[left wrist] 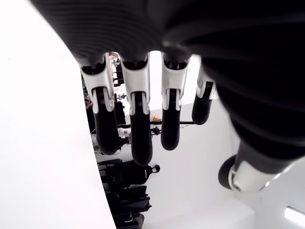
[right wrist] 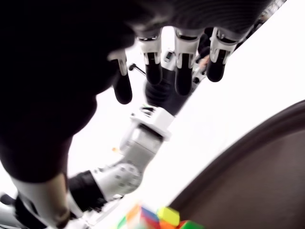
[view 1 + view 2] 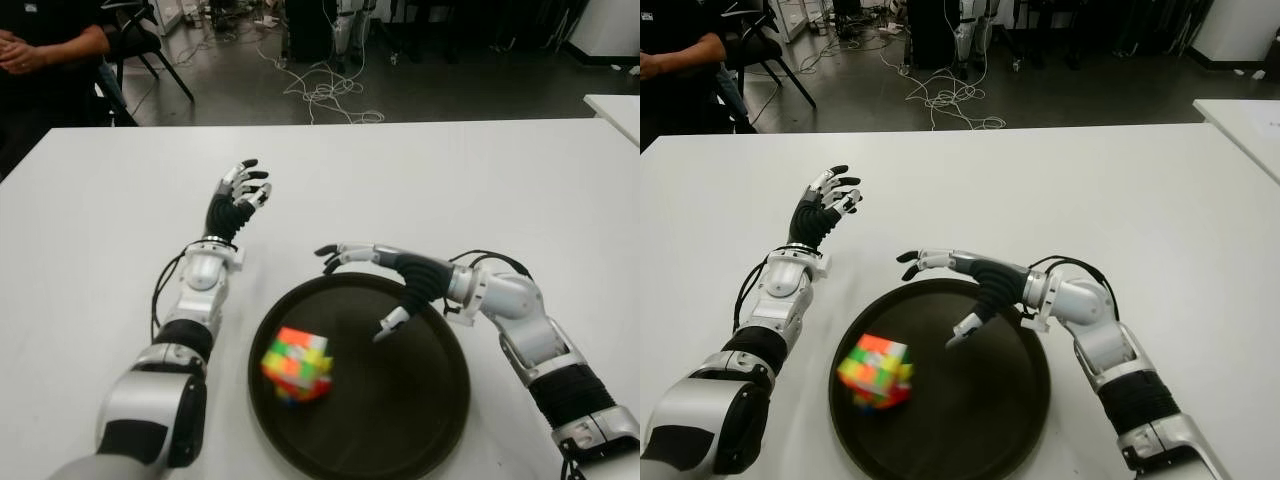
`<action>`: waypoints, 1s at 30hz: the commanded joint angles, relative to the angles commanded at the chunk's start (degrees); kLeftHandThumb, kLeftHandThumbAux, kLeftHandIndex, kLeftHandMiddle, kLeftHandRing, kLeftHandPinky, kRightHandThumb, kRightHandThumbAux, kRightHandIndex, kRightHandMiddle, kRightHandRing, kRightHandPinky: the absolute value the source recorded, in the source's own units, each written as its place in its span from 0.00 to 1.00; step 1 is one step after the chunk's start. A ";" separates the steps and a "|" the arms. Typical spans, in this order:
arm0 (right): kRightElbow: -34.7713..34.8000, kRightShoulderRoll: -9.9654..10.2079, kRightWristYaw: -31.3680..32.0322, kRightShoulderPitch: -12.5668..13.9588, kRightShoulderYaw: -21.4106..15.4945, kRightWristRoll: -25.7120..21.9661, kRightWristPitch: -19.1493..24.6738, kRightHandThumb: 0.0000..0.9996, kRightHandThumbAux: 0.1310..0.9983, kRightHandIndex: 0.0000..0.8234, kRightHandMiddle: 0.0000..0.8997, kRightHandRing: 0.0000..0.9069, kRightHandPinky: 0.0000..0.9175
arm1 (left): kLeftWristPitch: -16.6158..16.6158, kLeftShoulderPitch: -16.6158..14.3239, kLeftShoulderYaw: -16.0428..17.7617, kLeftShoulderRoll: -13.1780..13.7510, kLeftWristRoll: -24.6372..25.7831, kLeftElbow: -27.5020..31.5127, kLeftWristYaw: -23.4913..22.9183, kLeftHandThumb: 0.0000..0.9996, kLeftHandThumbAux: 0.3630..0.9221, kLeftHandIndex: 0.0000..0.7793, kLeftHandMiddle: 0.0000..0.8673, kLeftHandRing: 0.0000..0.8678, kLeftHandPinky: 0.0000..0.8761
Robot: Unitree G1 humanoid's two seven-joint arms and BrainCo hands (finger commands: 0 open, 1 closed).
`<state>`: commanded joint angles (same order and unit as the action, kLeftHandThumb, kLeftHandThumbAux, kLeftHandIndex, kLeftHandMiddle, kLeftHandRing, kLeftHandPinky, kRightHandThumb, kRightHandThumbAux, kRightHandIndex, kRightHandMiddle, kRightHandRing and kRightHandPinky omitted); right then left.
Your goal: Pick up the Rubik's Cube and put it in the plate
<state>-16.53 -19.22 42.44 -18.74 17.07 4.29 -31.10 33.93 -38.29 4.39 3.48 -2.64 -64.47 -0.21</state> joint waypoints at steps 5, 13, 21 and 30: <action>0.71 0.03 -1.58 0.40 0.33 1.89 -0.13 0.00 0.71 0.28 0.21 0.15 0.07 | 0.15 0.02 0.12 -0.07 0.20 0.07 -0.27 0.34 0.45 0.24 0.33 0.39 0.43; 1.72 -0.11 -2.87 0.49 0.72 3.13 0.49 0.00 0.75 0.28 0.21 0.15 0.09 | -0.10 -0.01 0.27 -0.15 0.36 0.19 -0.47 0.35 0.44 0.25 0.33 0.40 0.43; 3.71 -2.73 -1.45 -1.26 -1.05 1.37 1.75 0.00 0.74 0.26 0.21 0.15 0.09 | 0.00 0.04 0.06 -0.09 -0.16 0.18 0.25 0.34 0.44 0.24 0.33 0.39 0.42; -2.81 -3.70 -4.61 -4.67 -9.35 -5.17 -2.29 0.00 0.72 0.26 0.22 0.18 0.14 | -0.27 -0.21 -0.14 0.20 -0.50 -0.17 0.34 0.35 0.47 0.24 0.33 0.39 0.41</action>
<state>-19.34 -22.92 37.83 -23.41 7.72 -0.88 -33.40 33.65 -38.50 4.25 3.68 -3.14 -64.63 0.14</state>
